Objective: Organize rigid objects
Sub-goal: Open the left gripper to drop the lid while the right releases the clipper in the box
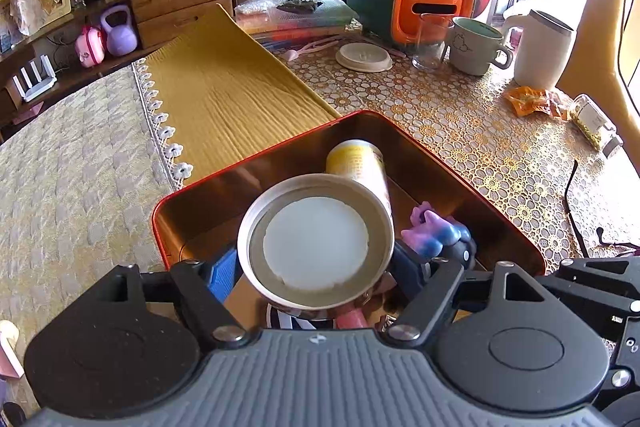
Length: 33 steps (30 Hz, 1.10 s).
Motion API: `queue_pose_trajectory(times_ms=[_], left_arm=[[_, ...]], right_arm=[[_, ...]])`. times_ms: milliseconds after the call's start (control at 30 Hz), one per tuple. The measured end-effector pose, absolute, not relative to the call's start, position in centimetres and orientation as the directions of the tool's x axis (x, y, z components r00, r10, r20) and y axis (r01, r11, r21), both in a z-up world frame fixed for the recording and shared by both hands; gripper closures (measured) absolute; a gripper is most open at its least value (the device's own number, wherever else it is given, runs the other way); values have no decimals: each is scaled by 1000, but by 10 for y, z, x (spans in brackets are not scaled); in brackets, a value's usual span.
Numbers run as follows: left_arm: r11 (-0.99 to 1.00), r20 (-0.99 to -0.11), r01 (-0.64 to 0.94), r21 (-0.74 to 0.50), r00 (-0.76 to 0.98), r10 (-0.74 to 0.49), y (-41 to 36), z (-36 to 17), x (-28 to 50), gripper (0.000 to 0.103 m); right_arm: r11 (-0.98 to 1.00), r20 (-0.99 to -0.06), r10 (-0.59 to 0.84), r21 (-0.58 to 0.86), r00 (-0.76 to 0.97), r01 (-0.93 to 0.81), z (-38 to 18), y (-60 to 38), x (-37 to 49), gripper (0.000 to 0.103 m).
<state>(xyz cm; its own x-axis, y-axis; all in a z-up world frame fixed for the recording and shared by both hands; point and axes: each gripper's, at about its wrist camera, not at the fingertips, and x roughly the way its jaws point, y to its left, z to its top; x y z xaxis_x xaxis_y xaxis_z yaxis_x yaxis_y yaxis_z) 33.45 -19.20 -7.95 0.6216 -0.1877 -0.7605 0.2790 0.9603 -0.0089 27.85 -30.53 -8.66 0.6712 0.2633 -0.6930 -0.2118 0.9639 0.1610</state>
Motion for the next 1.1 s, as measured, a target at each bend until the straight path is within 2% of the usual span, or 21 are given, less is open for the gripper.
queue_pose_trajectory(times_ms=[567, 1100], left_arm=[[964, -746, 263, -28, 636, -195, -179, -66, 319, 23], [961, -697, 270, -62, 677, -235, -148, -33, 279, 22]], right_arm=[[965, -678, 261, 168, 688, -200, -76, -303, 264, 60], [964, -645, 263, 151, 718, -218, -50, -289, 240, 42]])
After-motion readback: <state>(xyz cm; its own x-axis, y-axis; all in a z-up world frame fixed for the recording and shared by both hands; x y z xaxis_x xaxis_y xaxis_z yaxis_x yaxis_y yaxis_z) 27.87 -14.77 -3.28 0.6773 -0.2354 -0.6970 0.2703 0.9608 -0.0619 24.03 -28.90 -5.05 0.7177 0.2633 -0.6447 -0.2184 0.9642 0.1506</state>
